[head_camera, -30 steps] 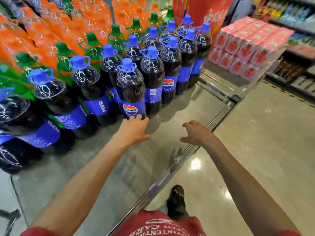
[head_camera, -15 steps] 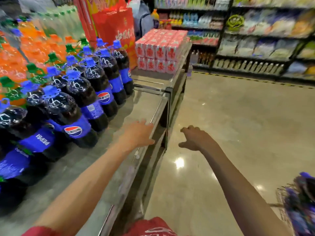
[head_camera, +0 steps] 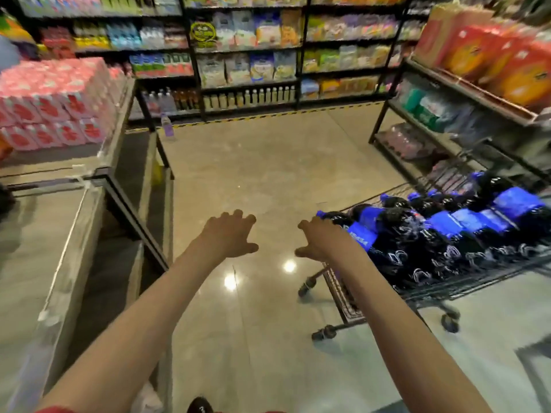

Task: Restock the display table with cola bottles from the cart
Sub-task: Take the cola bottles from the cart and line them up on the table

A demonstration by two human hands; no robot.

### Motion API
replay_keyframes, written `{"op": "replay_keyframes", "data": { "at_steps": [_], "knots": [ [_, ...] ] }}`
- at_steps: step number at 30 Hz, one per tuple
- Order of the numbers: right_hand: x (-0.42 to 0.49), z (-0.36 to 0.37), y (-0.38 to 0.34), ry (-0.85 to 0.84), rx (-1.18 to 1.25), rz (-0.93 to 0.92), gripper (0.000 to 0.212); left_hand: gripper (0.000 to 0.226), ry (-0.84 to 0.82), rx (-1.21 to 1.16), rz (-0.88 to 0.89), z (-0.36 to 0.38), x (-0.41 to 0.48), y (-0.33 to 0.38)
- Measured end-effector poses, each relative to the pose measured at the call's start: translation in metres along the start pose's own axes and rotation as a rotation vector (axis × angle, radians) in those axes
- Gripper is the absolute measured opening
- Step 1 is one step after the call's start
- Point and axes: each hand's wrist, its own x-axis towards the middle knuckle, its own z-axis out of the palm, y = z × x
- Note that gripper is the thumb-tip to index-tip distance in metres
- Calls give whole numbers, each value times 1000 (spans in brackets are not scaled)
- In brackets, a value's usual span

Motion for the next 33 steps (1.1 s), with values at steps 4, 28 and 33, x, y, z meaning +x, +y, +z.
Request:
{"op": "replay_keyframes", "data": {
  "at_steps": [4, 28, 33],
  "knots": [
    [-44, 11, 78, -2, 54, 128, 63, 65, 77, -28, 157, -12, 20, 83],
    [-121, 25, 370, -34, 173, 548, 62, 58, 81, 162, 680, -67, 163, 400],
    [-100, 17, 439, -77, 138, 567, 67, 58, 64, 199, 704, -82, 214, 459]
  ]
}}
